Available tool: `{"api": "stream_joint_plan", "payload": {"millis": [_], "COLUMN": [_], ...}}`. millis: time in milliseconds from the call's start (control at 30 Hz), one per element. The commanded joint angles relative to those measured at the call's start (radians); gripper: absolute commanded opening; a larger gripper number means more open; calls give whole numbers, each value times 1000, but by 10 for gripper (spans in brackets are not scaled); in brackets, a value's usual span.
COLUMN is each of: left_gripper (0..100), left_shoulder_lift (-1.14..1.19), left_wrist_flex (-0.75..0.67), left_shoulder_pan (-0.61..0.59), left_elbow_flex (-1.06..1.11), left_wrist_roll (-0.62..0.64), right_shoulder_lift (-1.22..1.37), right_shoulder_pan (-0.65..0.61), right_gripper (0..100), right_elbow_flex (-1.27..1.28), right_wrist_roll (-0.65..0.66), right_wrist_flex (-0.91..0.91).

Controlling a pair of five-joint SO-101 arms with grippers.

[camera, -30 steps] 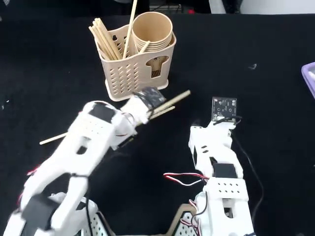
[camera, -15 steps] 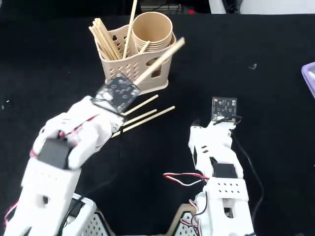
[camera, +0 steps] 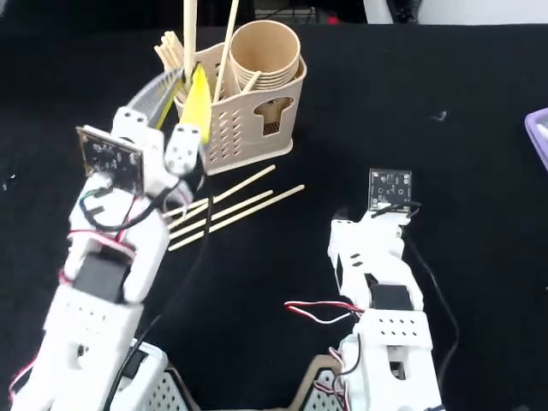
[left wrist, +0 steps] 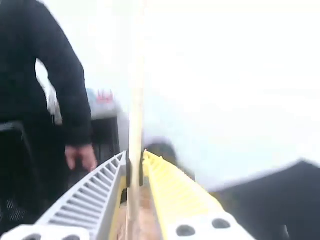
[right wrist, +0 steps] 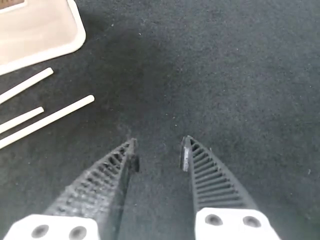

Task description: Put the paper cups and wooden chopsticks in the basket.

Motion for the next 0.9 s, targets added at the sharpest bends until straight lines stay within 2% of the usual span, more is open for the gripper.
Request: {"api": "stream_joint_plan", "payload": {"millis": [0,200,367,467,767,867], "left_gripper": [31,31,31,31,37,91], "left_shoulder_lift": [140,390,514,554,658,667], "left_wrist_flex": [-135,-141,-138,-137,-135,-78], "left_shoulder_pan": [-1,-13,-127,-162,-159,-159], "left_elbow_flex": [-56,-245,-346,-357,-338,-341], "left_wrist_roll": [15,48,285,367,367,371], "right_shoulder_lift": [-21,-21,-21,-21,-21,-21], "right_shoulder_pan": [-14,-14,-14,-14,-14,-14], "right_gripper": [150,150,151,151,151,151], "right_elbow_flex": [-36,-36,-36,-36,-36,-36], "right_wrist_roll": [-9,-9,-9,-9,-9,-9], "right_wrist_flex": [-26,-26,-26,-26,-26,-26]}}
